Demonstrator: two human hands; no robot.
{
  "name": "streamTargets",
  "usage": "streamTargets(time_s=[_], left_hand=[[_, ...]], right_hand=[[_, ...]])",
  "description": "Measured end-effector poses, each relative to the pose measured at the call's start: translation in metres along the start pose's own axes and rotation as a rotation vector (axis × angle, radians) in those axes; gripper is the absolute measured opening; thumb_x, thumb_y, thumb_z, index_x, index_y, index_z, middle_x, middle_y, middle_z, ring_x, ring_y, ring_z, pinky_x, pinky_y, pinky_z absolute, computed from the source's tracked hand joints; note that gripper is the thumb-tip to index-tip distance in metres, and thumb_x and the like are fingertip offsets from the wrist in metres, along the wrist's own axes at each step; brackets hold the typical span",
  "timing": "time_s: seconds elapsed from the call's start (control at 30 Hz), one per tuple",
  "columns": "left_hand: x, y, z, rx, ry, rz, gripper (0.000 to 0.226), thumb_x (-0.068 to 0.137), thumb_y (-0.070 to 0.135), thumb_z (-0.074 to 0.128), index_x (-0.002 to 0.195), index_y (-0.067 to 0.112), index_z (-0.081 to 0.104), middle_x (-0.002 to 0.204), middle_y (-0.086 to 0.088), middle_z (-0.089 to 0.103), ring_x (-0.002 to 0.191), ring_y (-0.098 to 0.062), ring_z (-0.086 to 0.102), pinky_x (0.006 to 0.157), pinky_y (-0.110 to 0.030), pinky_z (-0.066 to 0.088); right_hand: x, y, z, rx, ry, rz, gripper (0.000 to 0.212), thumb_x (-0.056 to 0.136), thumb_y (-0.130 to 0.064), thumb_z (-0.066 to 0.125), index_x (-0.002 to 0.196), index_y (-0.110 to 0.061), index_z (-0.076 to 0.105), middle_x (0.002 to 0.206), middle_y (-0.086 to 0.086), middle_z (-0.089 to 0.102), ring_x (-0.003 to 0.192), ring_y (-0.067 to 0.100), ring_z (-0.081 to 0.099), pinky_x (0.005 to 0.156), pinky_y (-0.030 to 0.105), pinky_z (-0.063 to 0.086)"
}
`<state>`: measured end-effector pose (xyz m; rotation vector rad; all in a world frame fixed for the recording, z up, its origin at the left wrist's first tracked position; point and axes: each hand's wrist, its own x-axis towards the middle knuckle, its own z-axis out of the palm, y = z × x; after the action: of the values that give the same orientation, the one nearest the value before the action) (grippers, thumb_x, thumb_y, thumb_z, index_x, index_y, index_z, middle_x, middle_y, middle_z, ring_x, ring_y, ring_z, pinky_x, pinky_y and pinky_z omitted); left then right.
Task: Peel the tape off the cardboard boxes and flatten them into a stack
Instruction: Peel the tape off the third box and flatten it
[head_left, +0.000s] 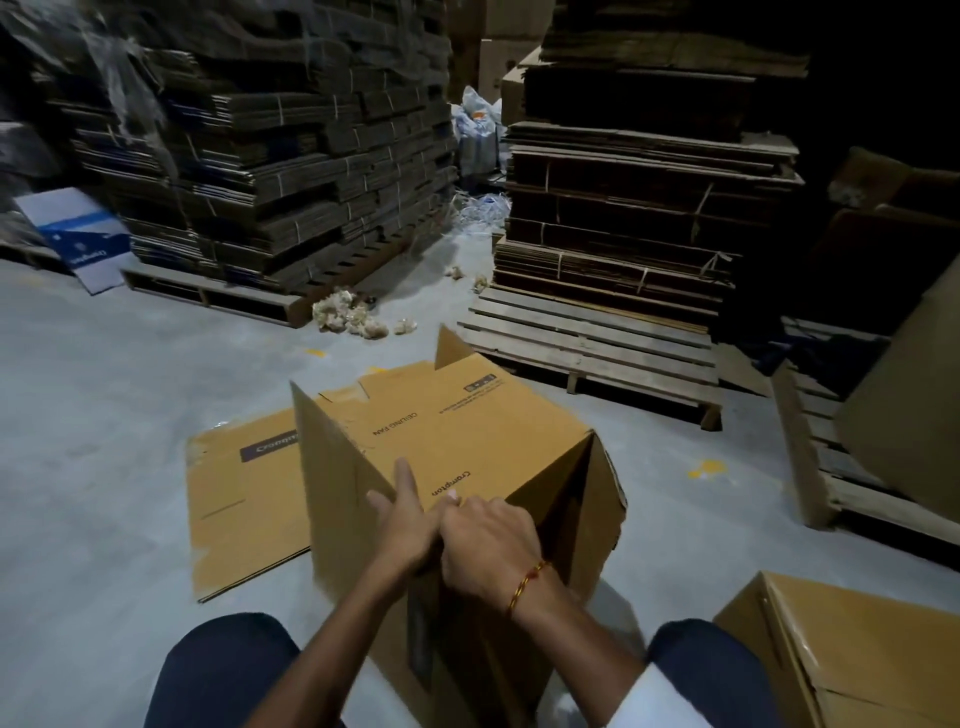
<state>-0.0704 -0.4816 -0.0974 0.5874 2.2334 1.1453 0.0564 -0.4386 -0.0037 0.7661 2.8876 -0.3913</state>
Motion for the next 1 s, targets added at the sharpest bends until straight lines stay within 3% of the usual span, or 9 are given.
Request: streamTargets(time_s=[0.07,0.17,0.3,0.47,0.57,0.7,0.8,0.9,1.0], left_hand=[[0.003,-0.005,0.005,-0.014,-0.031,0.008,0.086,0.095,0.055,0.057,0.159,0.04,0.001,0.165,-0.023,-0.01,0.15,-0.046,0.014,0.116,-0.062,0.03],[0.016,-0.012,-0.008,-0.028,-0.068,0.033,0.082,0.098,0.052,0.056,0.159,0.039,0.003,0.166,-0.018,-0.003,0.151,-0.042,0.013,0.114,-0.064,0.031],[0.022,-0.006,-0.018,-0.131,-0.041,0.092,0.075,0.101,0.042,0.056,0.16,0.031,0.012,0.169,-0.007,0.01,0.152,-0.03,0.017,0.12,-0.054,0.026],[0.008,0.001,-0.011,-0.061,-0.192,0.06,0.116,0.073,0.071,0.074,0.159,0.04,0.003,0.168,-0.008,-0.012,0.154,-0.035,0.001,0.118,-0.064,0.022],[-0.005,0.002,-0.008,0.049,-0.28,0.04,0.12,0.079,0.039,0.083,0.159,0.038,-0.007,0.16,-0.013,-0.035,0.152,-0.037,-0.013,0.12,-0.055,0.017],[-0.011,0.001,-0.016,0.081,-0.264,0.015,0.115,0.087,-0.003,0.071,0.158,0.042,-0.007,0.159,-0.013,-0.036,0.152,-0.043,-0.008,0.108,-0.05,0.046],[-0.015,-0.005,-0.02,0.062,-0.237,0.011,0.109,0.089,-0.012,0.062,0.159,0.043,-0.001,0.161,-0.008,-0.035,0.152,-0.044,-0.003,0.077,-0.031,0.06],[-0.015,-0.009,-0.023,0.027,-0.185,0.048,0.105,0.089,-0.014,0.058,0.159,0.044,0.005,0.163,-0.005,-0.03,0.152,-0.043,0.002,0.078,-0.034,0.06],[-0.013,-0.011,-0.027,0.046,-0.188,0.059,0.101,0.09,-0.012,0.058,0.159,0.044,0.01,0.164,-0.003,-0.026,0.153,-0.042,0.002,0.083,-0.037,0.06]], right_hand=[[0.004,0.002,0.01,0.226,-0.06,0.07,0.017,0.096,-0.027,0.054,0.102,-0.015,0.064,0.1,0.011,0.066,0.097,0.035,0.063,0.083,0.044,0.053],[-0.003,0.028,0.02,0.701,-0.145,0.139,0.026,0.092,-0.024,0.055,0.072,-0.01,0.065,0.074,0.005,0.064,0.071,0.023,0.059,0.068,0.04,0.05],[-0.033,0.053,0.03,1.341,-0.288,0.196,0.023,0.101,-0.021,0.055,0.111,-0.019,0.075,0.106,-0.004,0.076,0.098,0.007,0.07,0.078,0.025,0.057],[-0.048,0.045,0.053,1.727,-0.238,0.221,0.03,0.103,-0.018,0.052,0.129,-0.016,0.066,0.1,-0.005,0.078,0.093,0.016,0.075,0.09,0.04,0.058],[-0.039,0.038,0.061,1.74,-0.175,0.222,0.025,0.1,-0.016,0.056,0.12,-0.013,0.072,0.099,-0.005,0.078,0.096,0.016,0.074,0.093,0.04,0.056],[-0.028,0.055,0.066,1.605,-0.214,0.188,0.024,0.102,-0.019,0.054,0.117,-0.015,0.072,0.11,0.0,0.076,0.101,0.015,0.071,0.08,0.03,0.058],[-0.018,0.092,0.072,0.965,0.207,0.3,0.014,0.101,-0.025,0.056,0.108,-0.025,0.068,0.105,-0.004,0.072,0.096,0.016,0.068,0.08,0.035,0.057],[-0.025,0.131,0.071,0.469,0.706,0.371,0.027,0.097,-0.036,0.06,0.123,-0.025,0.058,0.12,-0.002,0.054,0.082,0.017,0.064,0.069,0.038,0.057],[-0.025,0.173,0.051,0.288,0.753,0.472,0.061,0.092,-0.043,0.068,0.142,-0.021,0.041,0.142,0.007,0.041,0.082,0.023,0.063,0.061,0.035,0.056]])
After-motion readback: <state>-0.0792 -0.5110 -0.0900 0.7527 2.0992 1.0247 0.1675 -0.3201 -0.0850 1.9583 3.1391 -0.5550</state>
